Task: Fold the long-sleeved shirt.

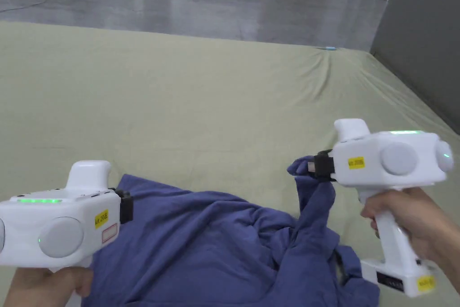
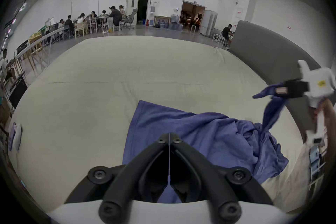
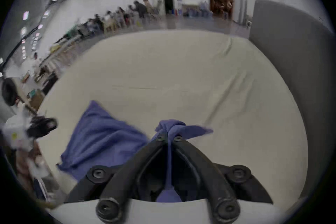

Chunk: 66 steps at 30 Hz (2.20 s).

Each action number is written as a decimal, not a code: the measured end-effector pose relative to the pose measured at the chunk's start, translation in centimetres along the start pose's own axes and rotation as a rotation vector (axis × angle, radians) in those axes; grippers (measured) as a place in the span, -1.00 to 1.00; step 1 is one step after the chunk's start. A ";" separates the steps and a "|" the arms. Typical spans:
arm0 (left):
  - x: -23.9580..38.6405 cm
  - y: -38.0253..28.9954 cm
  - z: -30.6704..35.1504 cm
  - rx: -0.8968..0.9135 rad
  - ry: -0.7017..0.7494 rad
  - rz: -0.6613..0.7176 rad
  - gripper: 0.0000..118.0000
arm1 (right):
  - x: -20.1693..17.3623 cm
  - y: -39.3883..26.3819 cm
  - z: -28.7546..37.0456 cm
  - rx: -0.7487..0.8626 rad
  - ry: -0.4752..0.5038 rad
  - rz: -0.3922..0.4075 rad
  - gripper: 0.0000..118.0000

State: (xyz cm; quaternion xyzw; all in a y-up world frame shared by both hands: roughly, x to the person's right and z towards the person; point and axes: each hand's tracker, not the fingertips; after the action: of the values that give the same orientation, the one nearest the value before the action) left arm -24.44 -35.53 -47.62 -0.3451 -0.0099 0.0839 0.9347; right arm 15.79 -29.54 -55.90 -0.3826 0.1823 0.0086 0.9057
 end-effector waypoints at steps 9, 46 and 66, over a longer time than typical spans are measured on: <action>-1.1 -1.3 0.3 0.014 -0.018 0.009 -1.00 | -4.4 -14.6 5.1 -0.222 0.166 -0.018 -1.00; 0.8 -1.7 0.2 0.001 -0.046 0.034 -1.00 | 7.1 -5.5 -11.2 -0.336 -0.198 -0.158 0.66; 0.4 4.0 -7.4 -0.114 -0.002 0.047 0.41 | 5.0 -6.7 -13.4 -0.417 -0.167 -0.047 -0.98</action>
State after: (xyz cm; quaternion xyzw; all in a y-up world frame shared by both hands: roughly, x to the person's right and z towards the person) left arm -24.07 -37.19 -55.86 -0.3977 -0.0076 0.1053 0.9114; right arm 17.18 -44.22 -61.56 -0.5638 0.0922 0.0568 0.8188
